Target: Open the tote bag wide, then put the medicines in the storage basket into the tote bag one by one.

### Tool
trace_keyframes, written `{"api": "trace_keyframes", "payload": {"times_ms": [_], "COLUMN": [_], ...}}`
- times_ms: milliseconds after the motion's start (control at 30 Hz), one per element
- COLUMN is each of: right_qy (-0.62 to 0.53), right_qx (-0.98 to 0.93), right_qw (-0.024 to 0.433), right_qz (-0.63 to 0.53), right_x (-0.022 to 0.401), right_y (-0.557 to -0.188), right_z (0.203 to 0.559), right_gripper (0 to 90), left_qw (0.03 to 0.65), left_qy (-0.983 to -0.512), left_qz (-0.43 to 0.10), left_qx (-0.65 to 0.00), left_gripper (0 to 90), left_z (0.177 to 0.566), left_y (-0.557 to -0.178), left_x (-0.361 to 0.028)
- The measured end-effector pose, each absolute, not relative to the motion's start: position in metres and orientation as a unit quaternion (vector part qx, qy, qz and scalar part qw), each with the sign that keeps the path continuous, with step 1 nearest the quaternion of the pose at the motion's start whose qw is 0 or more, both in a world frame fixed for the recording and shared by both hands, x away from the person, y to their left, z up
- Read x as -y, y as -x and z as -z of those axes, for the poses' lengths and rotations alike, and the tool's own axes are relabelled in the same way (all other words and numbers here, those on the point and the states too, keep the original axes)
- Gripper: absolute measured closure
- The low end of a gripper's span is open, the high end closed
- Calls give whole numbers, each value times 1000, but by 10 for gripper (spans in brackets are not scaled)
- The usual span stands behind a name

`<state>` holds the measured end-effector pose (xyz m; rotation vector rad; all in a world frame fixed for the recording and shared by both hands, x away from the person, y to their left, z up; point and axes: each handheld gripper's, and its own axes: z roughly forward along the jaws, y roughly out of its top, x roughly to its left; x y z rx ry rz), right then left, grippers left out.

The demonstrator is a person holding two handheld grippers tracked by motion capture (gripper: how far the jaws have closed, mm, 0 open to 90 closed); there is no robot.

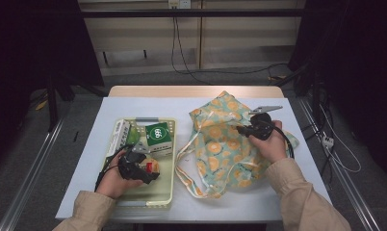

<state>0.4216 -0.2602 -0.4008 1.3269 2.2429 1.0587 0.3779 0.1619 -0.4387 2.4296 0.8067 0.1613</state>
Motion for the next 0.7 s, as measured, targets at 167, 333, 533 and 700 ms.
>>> {"api": "trace_keyframes", "payload": {"times_ms": [167, 333, 533, 700], "right_qy": [-466, -465, -467, -466], "right_qx": [-786, -787, -785, -782], "right_qw": [162, 159, 158, 156], "right_qz": [-372, -372, -376, -383], "right_x": [261, 260, 262, 262], "right_y": [-422, -421, -421, -419], "right_z": [402, 402, 400, 398], "right_gripper": [893, 893, 893, 893], "left_qw": [311, 333, 360, 377], "left_qy": [-894, -880, -871, -865], "left_qz": [-58, -55, -48, -43], "left_qx": [-318, -333, -330, -327], "left_gripper": [203, 203, 203, 203], "left_z": [432, 417, 392, 371], "left_y": [-378, -379, -380, -384], "left_x": [-166, -167, -160, -155]}}
